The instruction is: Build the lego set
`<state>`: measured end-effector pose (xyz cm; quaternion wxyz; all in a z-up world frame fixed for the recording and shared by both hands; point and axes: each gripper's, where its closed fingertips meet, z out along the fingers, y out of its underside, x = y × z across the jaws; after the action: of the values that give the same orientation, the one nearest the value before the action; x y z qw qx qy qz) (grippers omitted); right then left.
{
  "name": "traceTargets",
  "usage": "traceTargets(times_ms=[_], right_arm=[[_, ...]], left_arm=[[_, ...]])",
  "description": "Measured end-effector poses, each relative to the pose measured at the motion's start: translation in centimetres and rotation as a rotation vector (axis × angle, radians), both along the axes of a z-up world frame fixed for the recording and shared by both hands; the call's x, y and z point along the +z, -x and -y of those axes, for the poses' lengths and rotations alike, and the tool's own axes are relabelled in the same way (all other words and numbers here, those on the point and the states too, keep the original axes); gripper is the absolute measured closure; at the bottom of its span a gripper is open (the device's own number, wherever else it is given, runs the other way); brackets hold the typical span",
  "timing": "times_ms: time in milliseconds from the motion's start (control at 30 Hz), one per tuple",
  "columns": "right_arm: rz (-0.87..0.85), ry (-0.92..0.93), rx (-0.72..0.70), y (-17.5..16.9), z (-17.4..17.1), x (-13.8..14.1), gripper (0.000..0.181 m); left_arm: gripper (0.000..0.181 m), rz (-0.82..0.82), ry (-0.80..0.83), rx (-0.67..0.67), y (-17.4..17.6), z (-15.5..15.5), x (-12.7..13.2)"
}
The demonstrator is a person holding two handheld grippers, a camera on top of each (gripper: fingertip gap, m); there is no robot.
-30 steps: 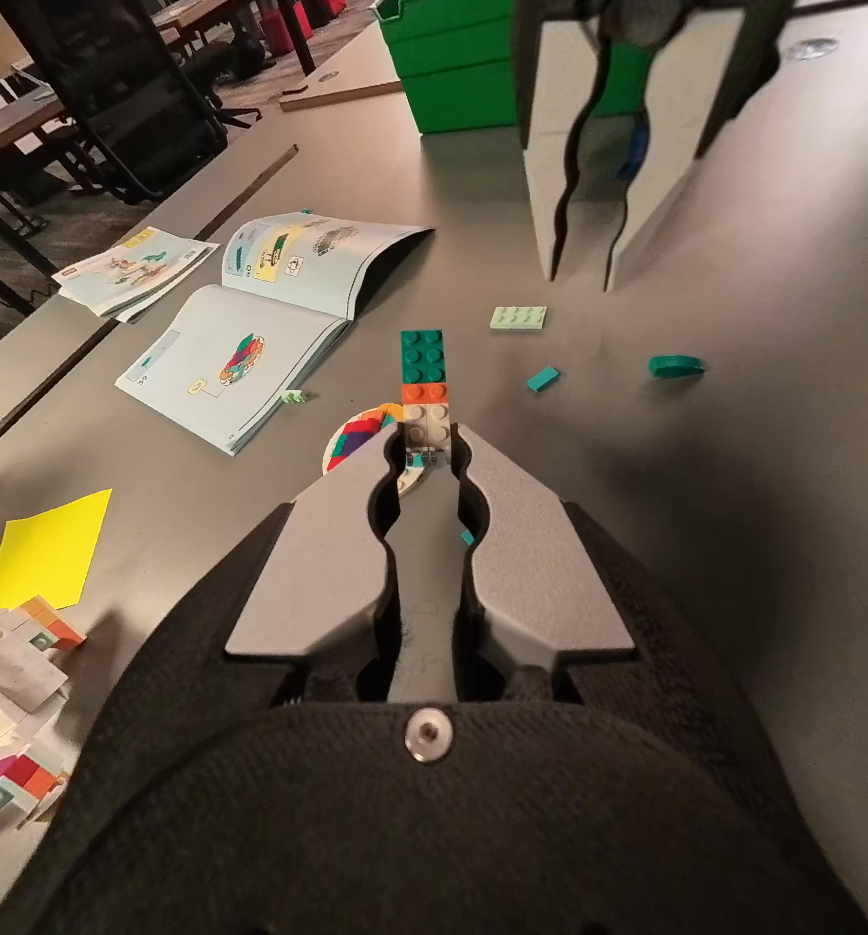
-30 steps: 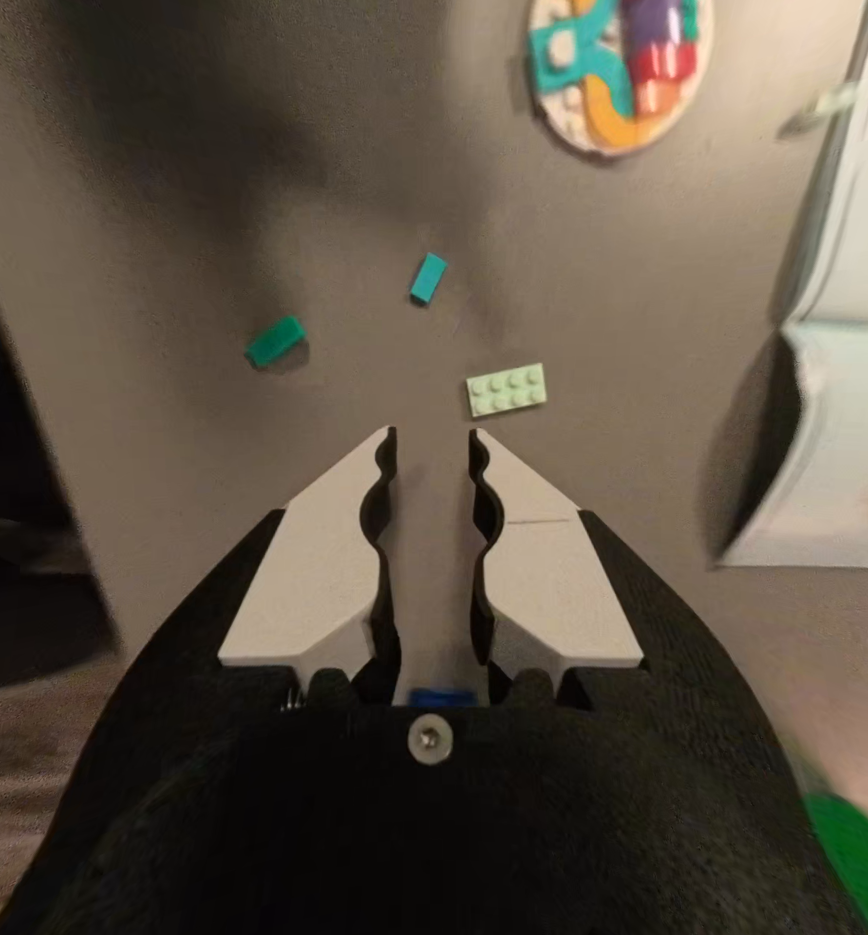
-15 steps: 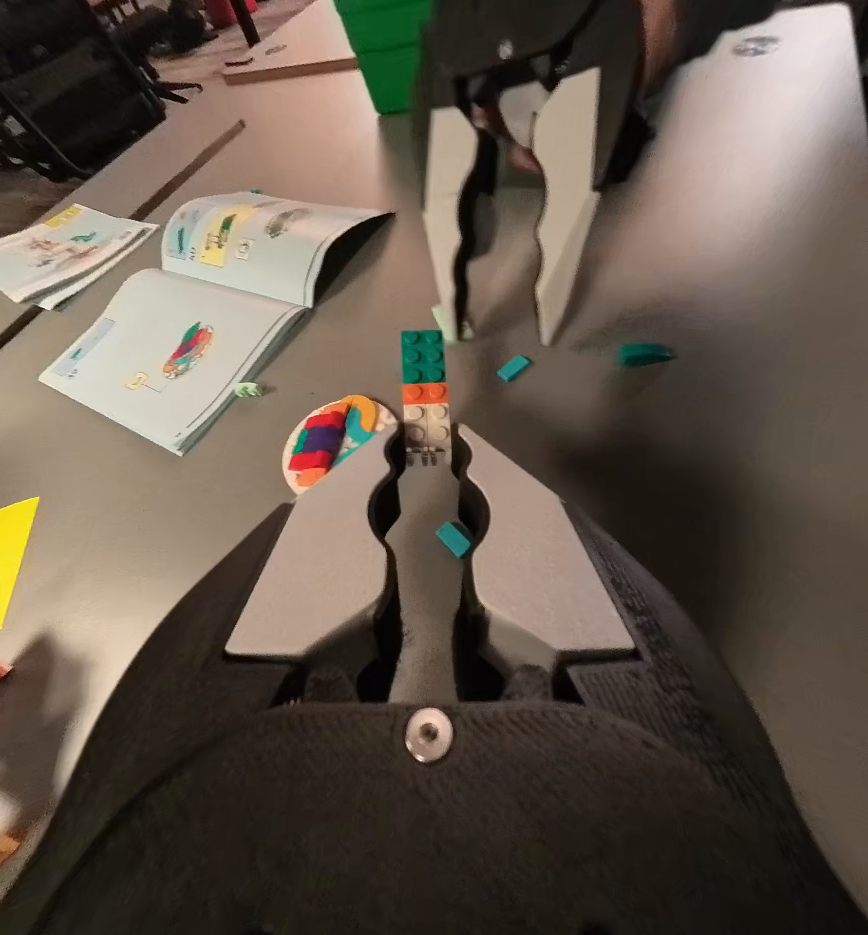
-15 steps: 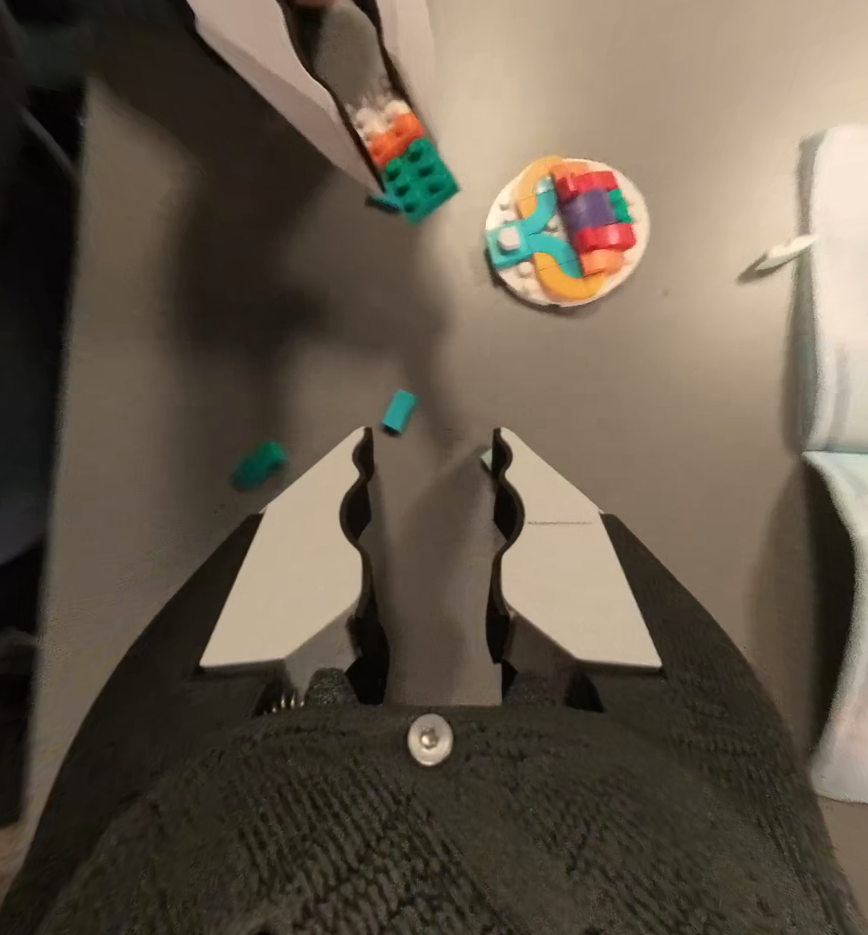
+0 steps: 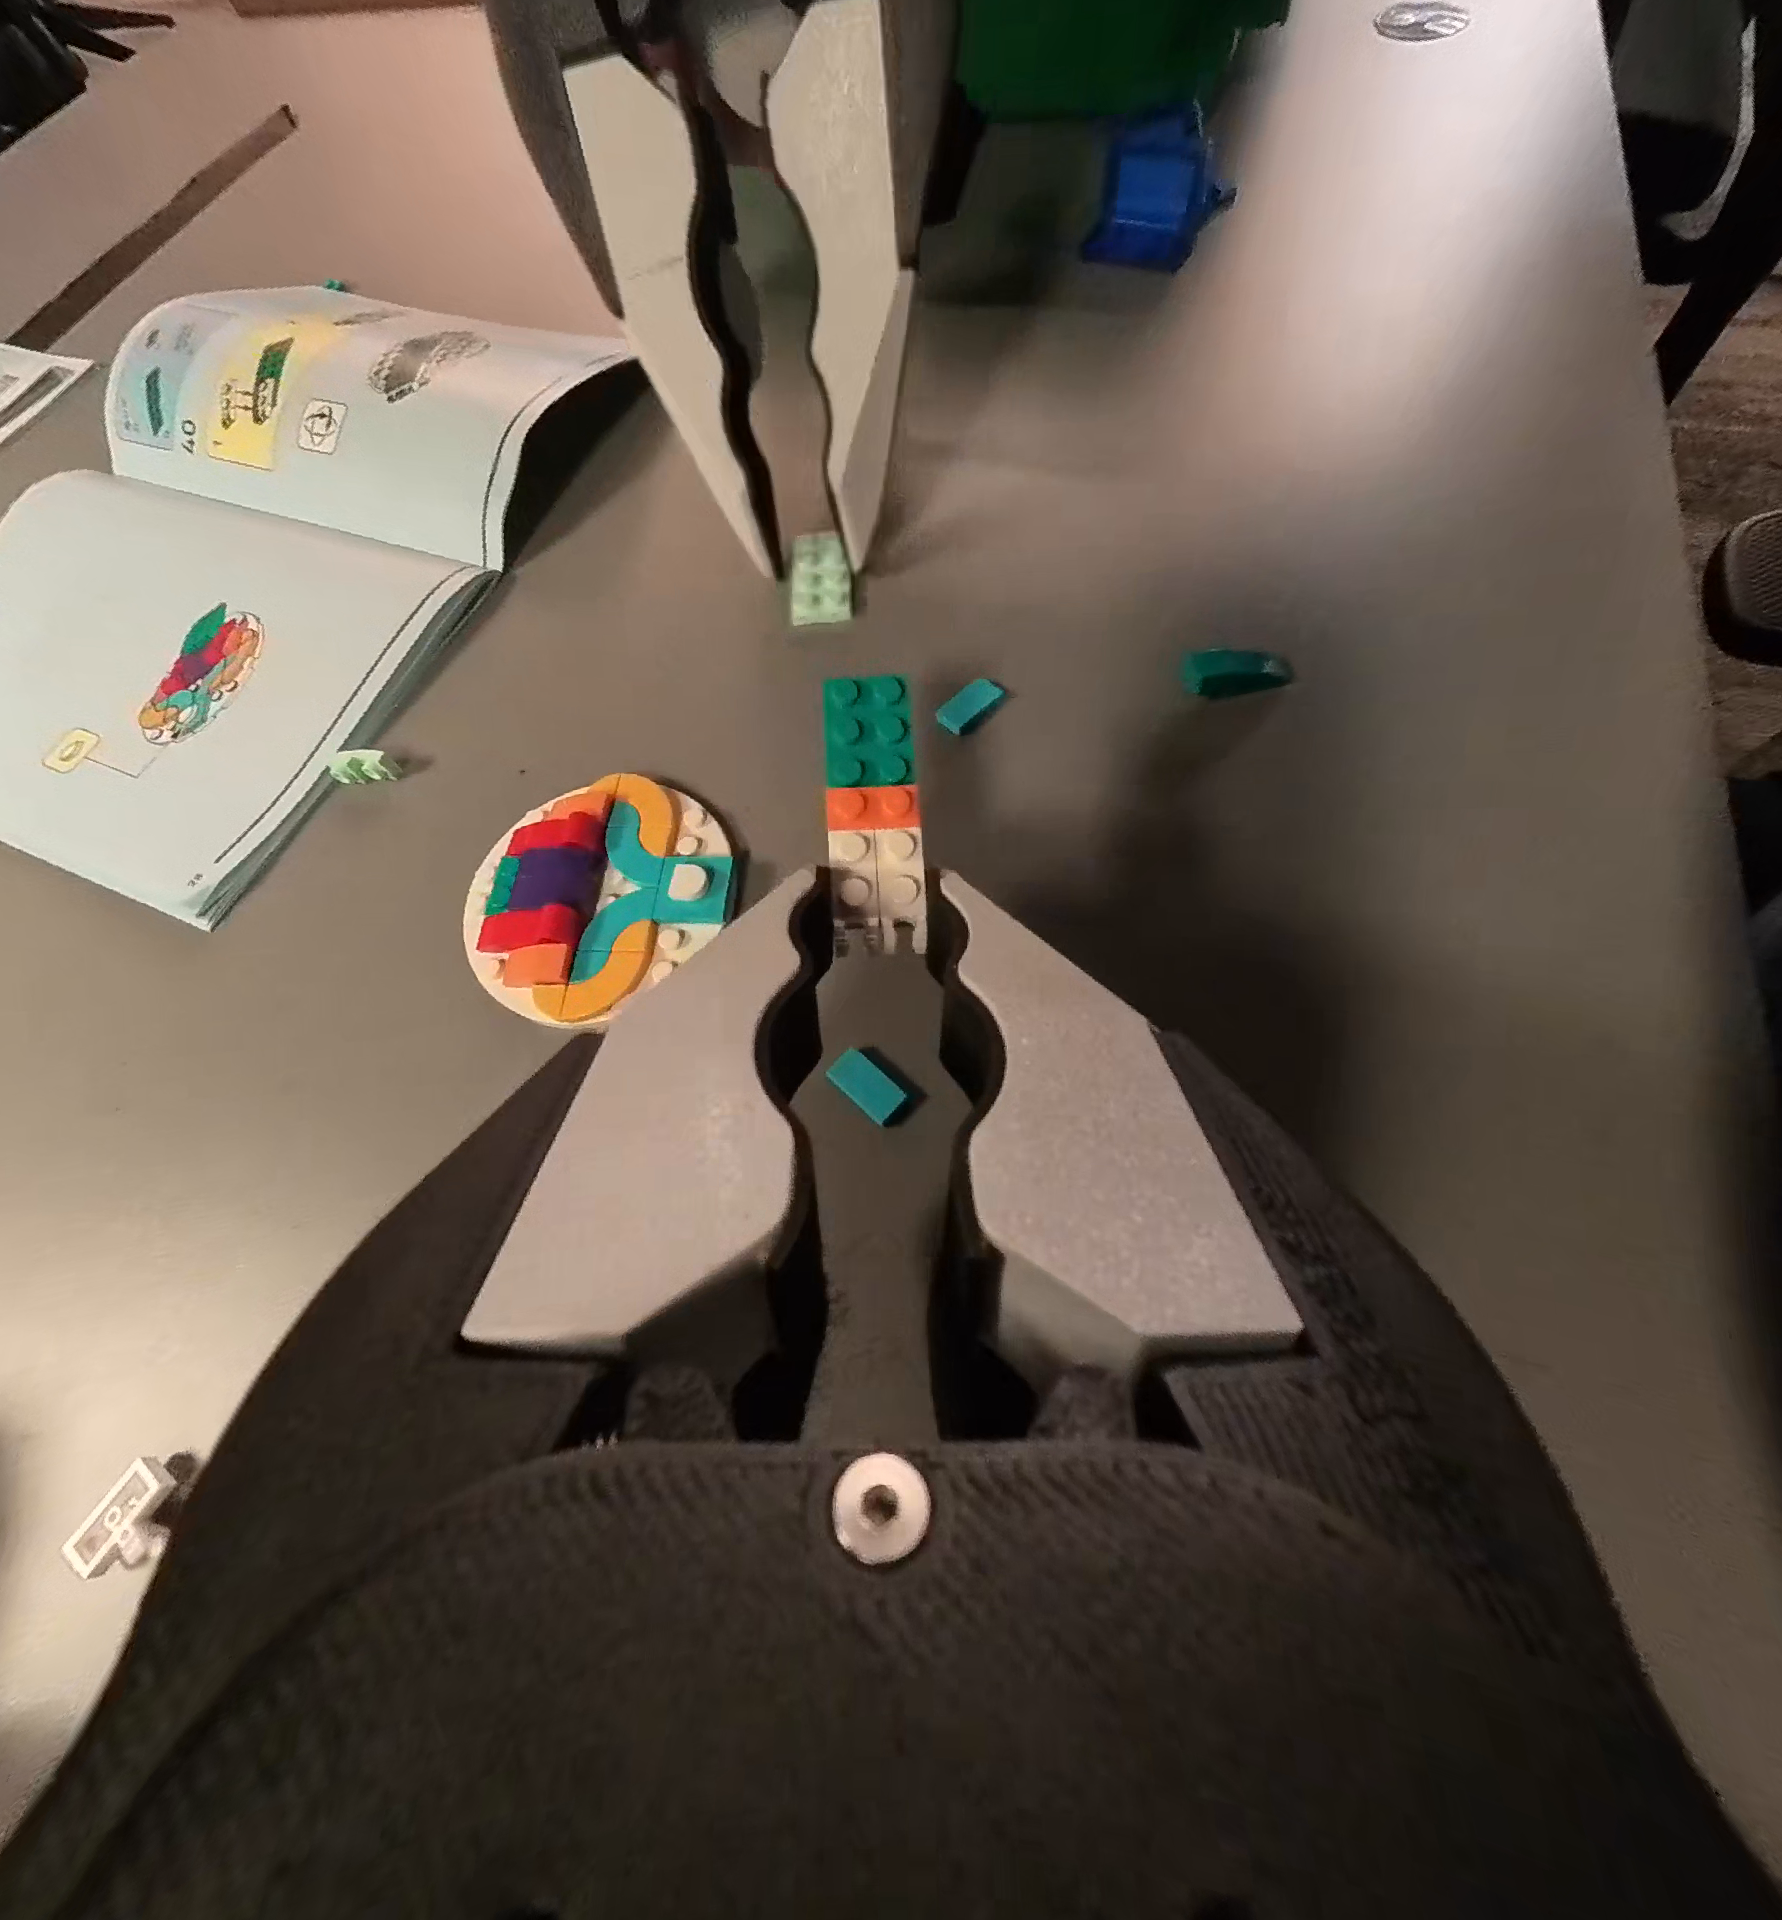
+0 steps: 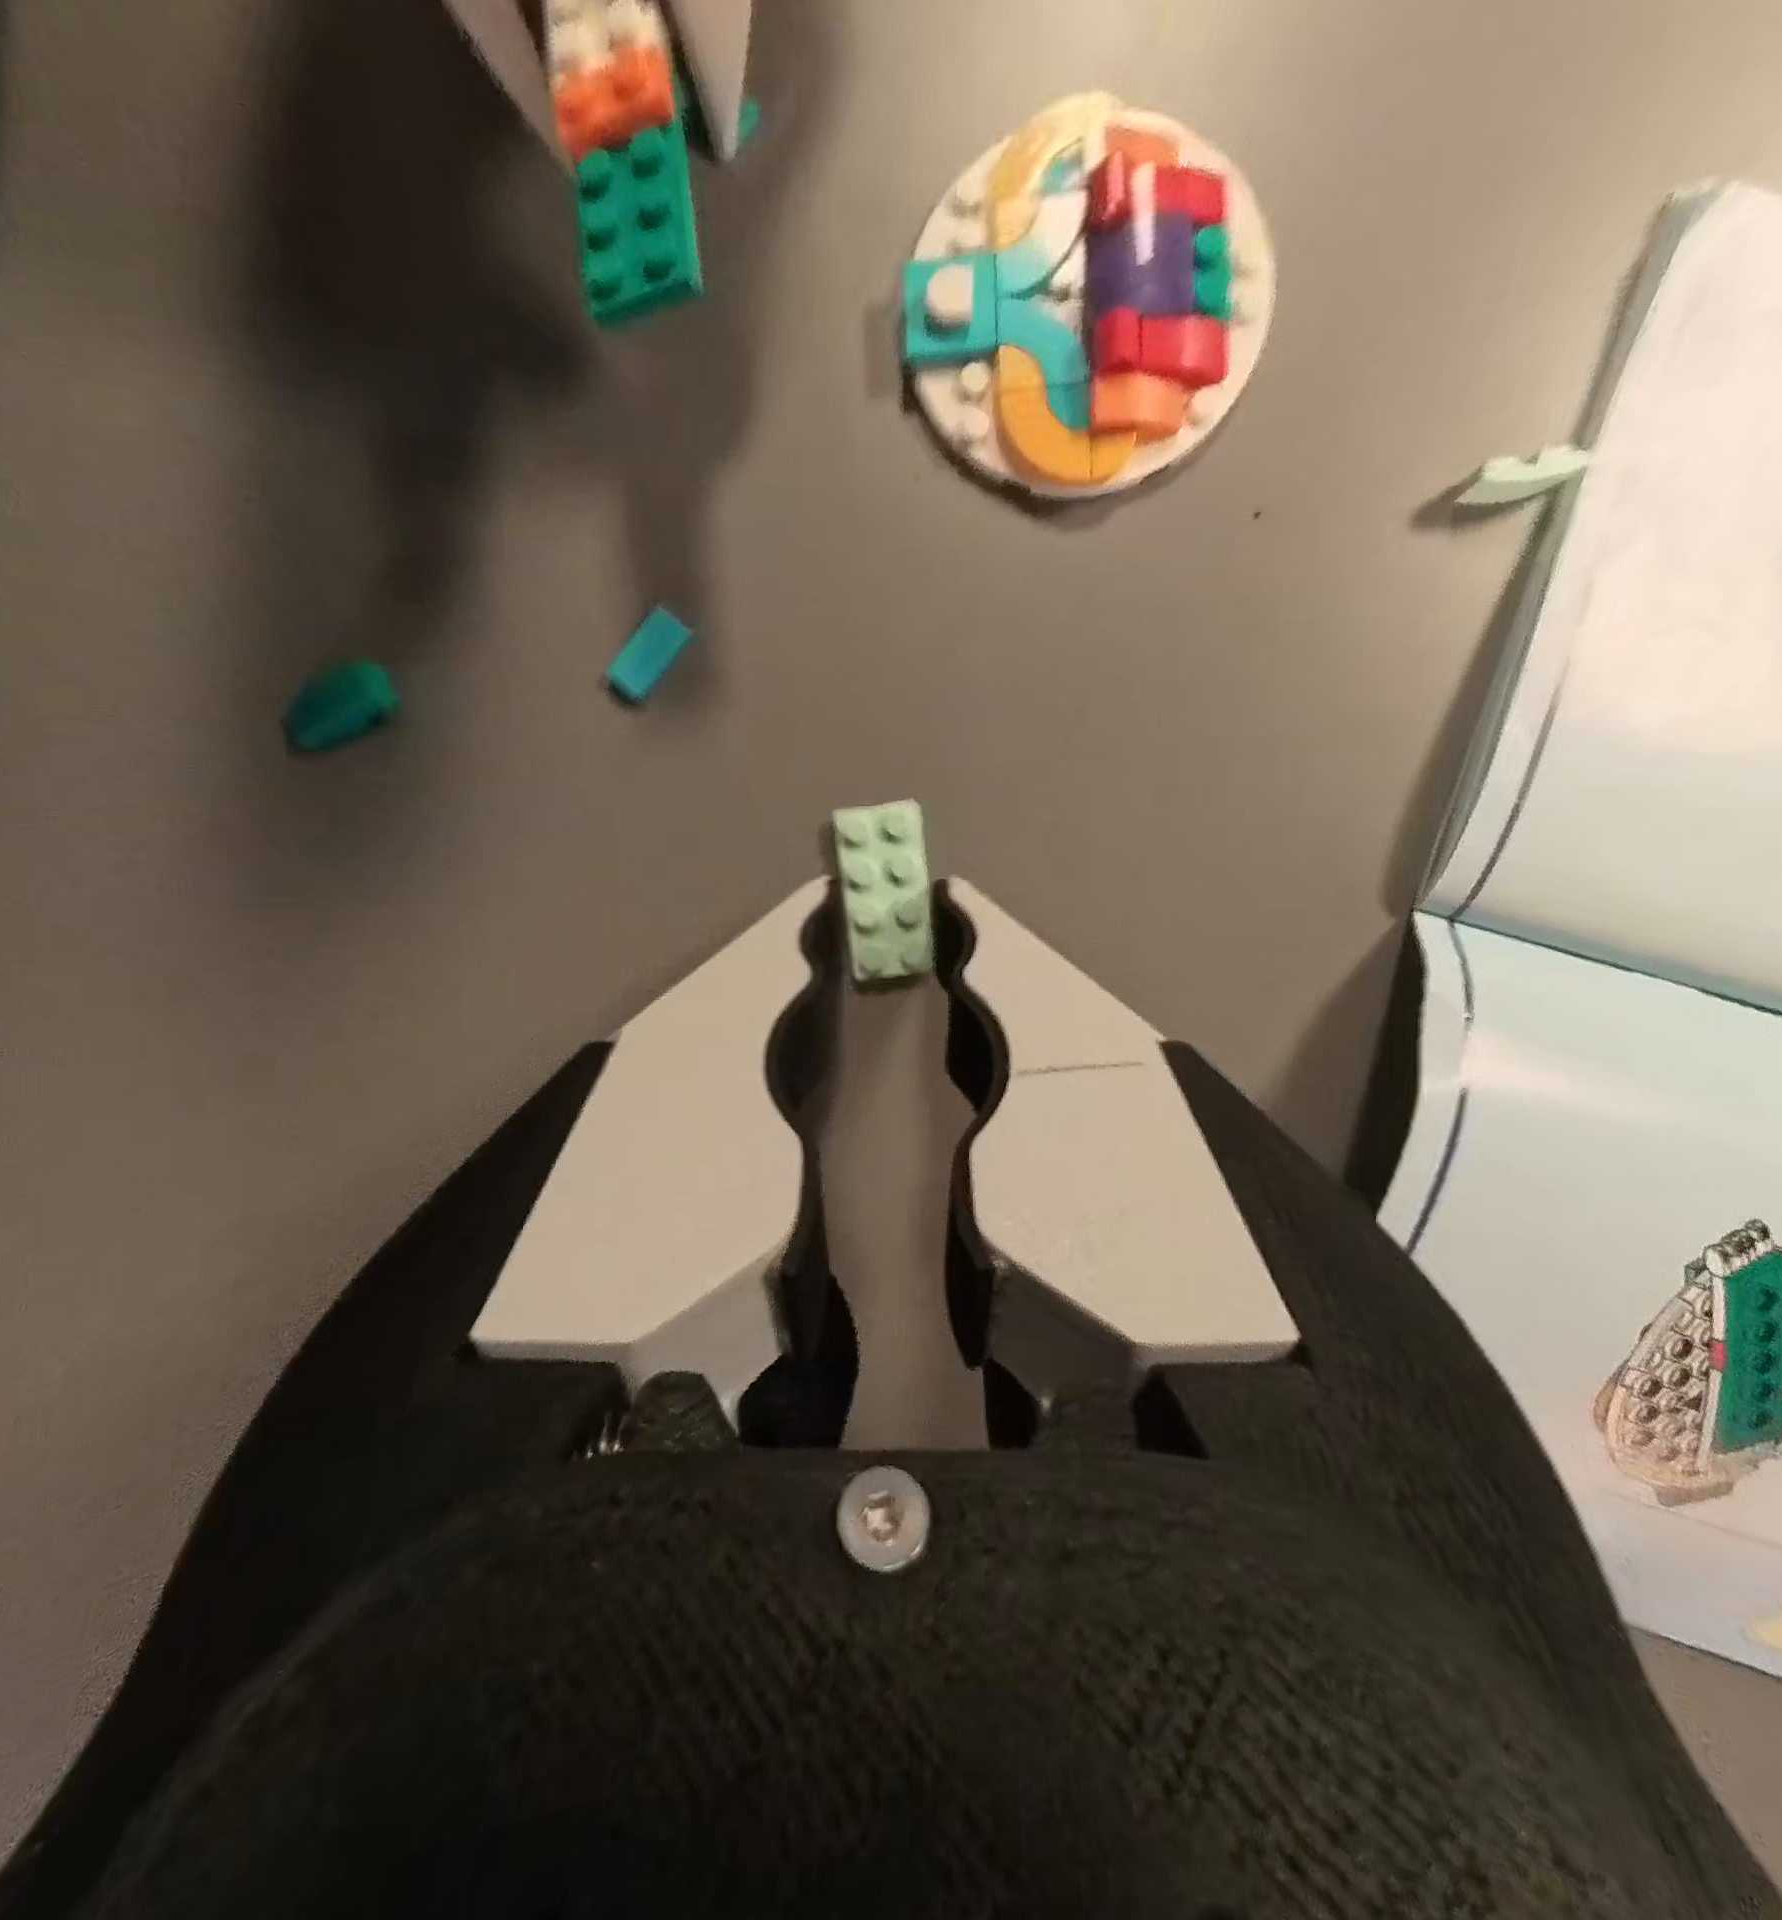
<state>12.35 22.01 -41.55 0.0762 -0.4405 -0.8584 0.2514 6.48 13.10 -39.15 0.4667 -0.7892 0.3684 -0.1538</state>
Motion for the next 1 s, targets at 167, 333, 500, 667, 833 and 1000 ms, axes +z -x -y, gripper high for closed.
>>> traceTargets(times_ms=[167, 333, 500, 667, 833, 1000], right_arm=[[-0.144, 0.106, -0.038, 3.7, 3.9, 4.3, 0.181], [-0.121, -0.029, 0.013, 5.0, 5.7, 5.1, 0.18], [-0.051, 0.061, -0.012, 3.6, 6.2, 3.4, 0.165], [-0.149, 0.07, 0.163, 3.1, 10.7, 2.2, 0.15], [-0.122, 0.06, 0.345, 2.9, 13.3, 0.8, 0.143], [-0.049, 0.033, 0.459, 3.2, 13.8, 0.1, 0.144]], left_arm=[[0.166, 0.001, 0.031, 0.011, 0.0, -0.1, -0.3], [0.166, -0.005, 0.035, 0.013, -0.1, -0.1, -0.5], [0.166, -0.039, 0.017, 0.077, 1.3, -0.6, -0.4], [0.166, -0.012, -0.005, 0.152, 2.8, -1.2, 0.4], [0.166, -0.032, -0.007, 0.135, 2.7, -1.0, 0.2], [0.166, -0.045, 0.005, 0.129, 2.7, -1.0, -0.2]])
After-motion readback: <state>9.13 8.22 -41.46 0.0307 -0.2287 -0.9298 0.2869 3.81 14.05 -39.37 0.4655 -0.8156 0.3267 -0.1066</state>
